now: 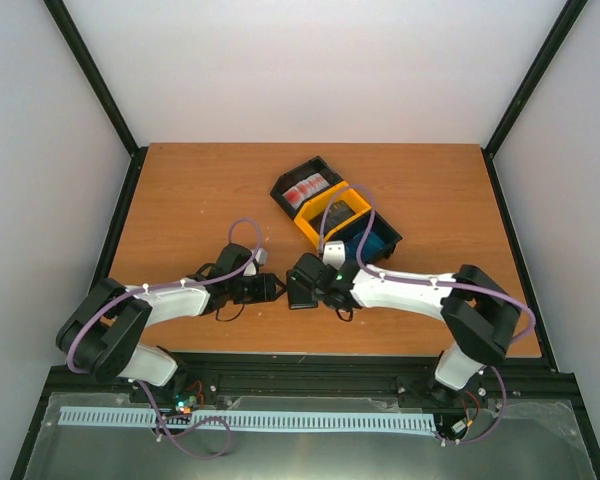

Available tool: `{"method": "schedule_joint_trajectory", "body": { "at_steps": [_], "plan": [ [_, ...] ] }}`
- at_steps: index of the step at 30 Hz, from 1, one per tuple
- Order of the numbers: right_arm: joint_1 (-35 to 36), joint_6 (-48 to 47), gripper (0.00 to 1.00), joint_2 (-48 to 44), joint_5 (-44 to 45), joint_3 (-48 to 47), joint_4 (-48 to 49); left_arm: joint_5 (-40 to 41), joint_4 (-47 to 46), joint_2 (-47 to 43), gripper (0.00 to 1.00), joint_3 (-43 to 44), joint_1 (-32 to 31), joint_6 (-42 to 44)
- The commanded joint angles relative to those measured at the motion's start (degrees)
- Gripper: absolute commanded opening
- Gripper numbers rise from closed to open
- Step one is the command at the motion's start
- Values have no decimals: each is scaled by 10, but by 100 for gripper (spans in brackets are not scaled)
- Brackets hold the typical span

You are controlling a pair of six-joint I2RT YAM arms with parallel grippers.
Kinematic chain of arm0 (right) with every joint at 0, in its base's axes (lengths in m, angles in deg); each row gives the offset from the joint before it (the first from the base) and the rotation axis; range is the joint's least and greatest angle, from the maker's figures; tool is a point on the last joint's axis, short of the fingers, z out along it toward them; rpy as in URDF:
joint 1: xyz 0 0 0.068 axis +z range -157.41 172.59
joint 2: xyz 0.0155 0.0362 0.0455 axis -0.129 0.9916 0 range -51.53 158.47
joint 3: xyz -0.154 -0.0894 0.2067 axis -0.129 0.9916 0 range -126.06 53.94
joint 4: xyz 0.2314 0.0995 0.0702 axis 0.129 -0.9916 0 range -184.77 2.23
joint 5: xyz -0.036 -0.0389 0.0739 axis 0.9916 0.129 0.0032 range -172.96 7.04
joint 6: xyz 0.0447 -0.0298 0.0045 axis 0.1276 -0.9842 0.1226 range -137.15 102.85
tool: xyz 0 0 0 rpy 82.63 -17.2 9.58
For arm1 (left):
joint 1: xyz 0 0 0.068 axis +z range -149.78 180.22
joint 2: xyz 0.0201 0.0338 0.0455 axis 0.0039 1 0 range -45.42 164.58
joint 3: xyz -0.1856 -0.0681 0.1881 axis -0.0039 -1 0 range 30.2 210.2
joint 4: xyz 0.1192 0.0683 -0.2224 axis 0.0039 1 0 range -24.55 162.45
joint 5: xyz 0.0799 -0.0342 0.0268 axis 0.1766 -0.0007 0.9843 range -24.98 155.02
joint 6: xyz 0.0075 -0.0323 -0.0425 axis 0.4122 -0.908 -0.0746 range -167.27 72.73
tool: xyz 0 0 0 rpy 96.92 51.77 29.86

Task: Put the credit cards into the card holder
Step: Close the card holder at the center of the board.

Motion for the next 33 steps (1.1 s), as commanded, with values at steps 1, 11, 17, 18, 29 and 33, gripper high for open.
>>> {"method": "schedule_joint_trajectory", "body": {
  "at_steps": [1,11,17,18,29,33],
  "plan": [
    [-6,19,41,-58,-36,29,36,-15,35,2,60,7,-2,-5],
    [-42,-58,46,-44,-151,1,69,-3,30,26,55,20,-19,-74],
    [-50,-61,47,-2,-183,-22,56,30,15,35,48,5,-47,-143],
    [-50,-62,47,9,-188,-29,51,31,8,35,48,1,-49,-152],
    [-49,-38,45,90,-151,-105,-12,18,-24,5,53,-56,-52,-178],
    [-49,-31,43,107,-135,-112,-28,28,-30,5,58,-65,-52,-158]
  ]
}}
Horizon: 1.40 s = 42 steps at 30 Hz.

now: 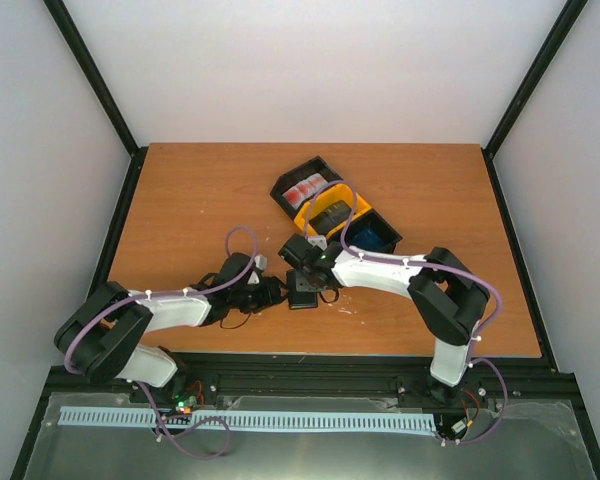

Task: Put the credit cards into the card holder
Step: Close the card holder at the center of the board.

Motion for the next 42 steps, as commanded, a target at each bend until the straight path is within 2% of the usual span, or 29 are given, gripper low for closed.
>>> {"method": "schedule_joint_trajectory", "body": {
  "at_steps": [1,6,14,27,30,34,36,42],
  "plan": [
    [-1,18,42,22,34,-17,-49,18,51,17,59,-19,-4,15],
    [5,37,39,15,45,-10,-81,-1,32,28,60,-22,5,46],
    [15,79,25,-30,62,28,-72,-17,9,28,59,-36,6,35],
    [15,79,21,-86,90,54,-57,-15,-1,37,58,-30,6,20],
    [14,62,23,-81,81,54,-52,-17,2,37,58,-26,6,20],
    [15,24,36,-83,31,61,2,-13,-1,32,58,-31,6,11],
    [15,11,39,-74,17,53,11,-9,-2,32,58,-32,6,5],
    [15,2,39,-24,23,11,-4,3,-10,40,52,-33,6,-11]
  ]
}}
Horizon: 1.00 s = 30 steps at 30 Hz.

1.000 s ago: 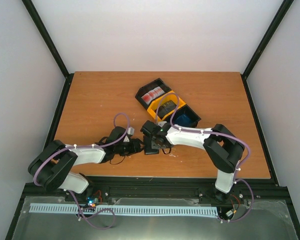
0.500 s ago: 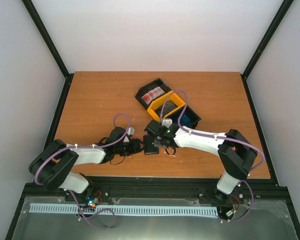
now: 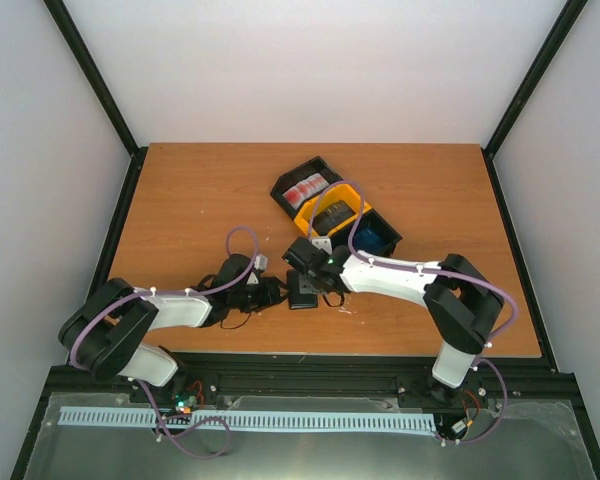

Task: Put the credit cards into the card holder
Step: Close the card holder at the center of the board.

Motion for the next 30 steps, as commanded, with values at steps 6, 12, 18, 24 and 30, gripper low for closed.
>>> {"method": "schedule_joint_trajectory", "body": {
  "at_steps": [6,12,18,24,30],
  "plan": [
    [2,-7,33,57,36,-56,-31,27,46,22,52,-20,0,-28],
    [3,6,23,30,43,-34,-31,26,47,20,52,-20,0,-28],
    [2,5,15,28,37,-33,-38,25,46,25,52,-17,0,-25],
    [2,5,4,24,33,-29,-39,18,42,31,51,-15,0,-23],
    [2,8,3,22,27,-24,-35,14,39,33,52,-15,0,-23]
  ]
}}
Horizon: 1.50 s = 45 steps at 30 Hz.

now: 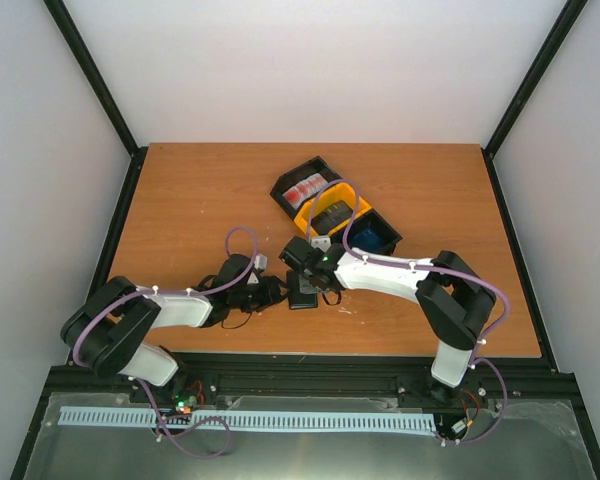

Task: Put the credit cards into the card holder
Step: Close the card holder at the center of the board.

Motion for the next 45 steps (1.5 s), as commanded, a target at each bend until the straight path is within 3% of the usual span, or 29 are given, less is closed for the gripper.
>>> {"method": "schedule_joint_trajectory", "body": {
  "at_steps": [1,12,22,45],
  "plan": [
    [2,8,3,-17,1,12,2,13,60,25,52,-12,0,-1],
    [3,42,3,-54,-29,71,112,9,50,44,51,-9,0,0],
    [2,51,3,-52,-62,81,170,19,39,62,40,-20,0,-10],
    [3,36,3,-6,-101,64,174,18,35,68,38,-25,0,-5]
  ]
}}
